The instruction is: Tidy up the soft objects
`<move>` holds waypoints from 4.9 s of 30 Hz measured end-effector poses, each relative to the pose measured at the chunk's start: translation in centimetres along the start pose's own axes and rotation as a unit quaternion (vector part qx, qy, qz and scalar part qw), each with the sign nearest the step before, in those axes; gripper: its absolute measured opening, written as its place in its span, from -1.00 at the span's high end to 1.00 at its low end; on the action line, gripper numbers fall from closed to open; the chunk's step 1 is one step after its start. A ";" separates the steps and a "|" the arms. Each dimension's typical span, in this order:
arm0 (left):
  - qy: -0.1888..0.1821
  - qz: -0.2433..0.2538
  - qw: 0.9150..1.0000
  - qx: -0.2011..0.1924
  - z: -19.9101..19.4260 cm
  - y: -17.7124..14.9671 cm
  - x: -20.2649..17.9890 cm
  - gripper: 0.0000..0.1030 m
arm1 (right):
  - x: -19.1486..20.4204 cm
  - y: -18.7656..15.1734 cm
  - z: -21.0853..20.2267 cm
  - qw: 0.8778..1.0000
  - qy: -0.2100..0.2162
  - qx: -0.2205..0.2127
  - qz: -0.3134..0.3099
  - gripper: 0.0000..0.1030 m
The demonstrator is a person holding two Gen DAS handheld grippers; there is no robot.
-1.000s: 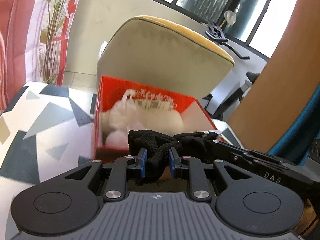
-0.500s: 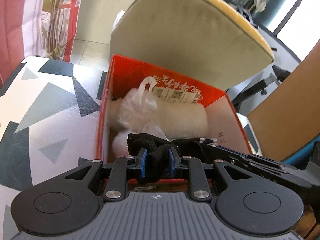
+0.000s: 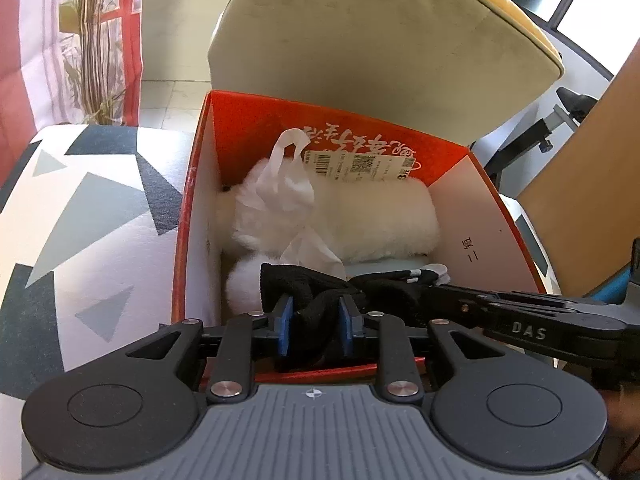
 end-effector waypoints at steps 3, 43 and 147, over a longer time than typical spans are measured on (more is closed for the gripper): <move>0.013 0.007 1.000 -0.008 0.0 0.2 0.0 0.30 | -0.1 -0.1 0.4 1.000 -0.005 0.006 -0.004 0.82; 0.065 0.050 0.991 -0.105 -5.0 0.0 0.6 -0.89 | -0.4 -0.5 -5.5 0.994 -0.085 -0.057 -0.048 -0.80; -0.004 -0.078 0.997 -0.006 -5.3 -17.6 5.5 -0.24 | -0.6 -21.0 -12.6 0.993 -0.088 -0.024 -0.073 0.67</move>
Point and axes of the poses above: each gripper's, at about its wrist camera, not at the fingertips, and z roughly the way its jaws point, x to its left, y to its top, the point moved 9 cm from there along z, roughly the way its jaws point, and after that the axes turned 5 degrees about -z, right-handed, at the moved point
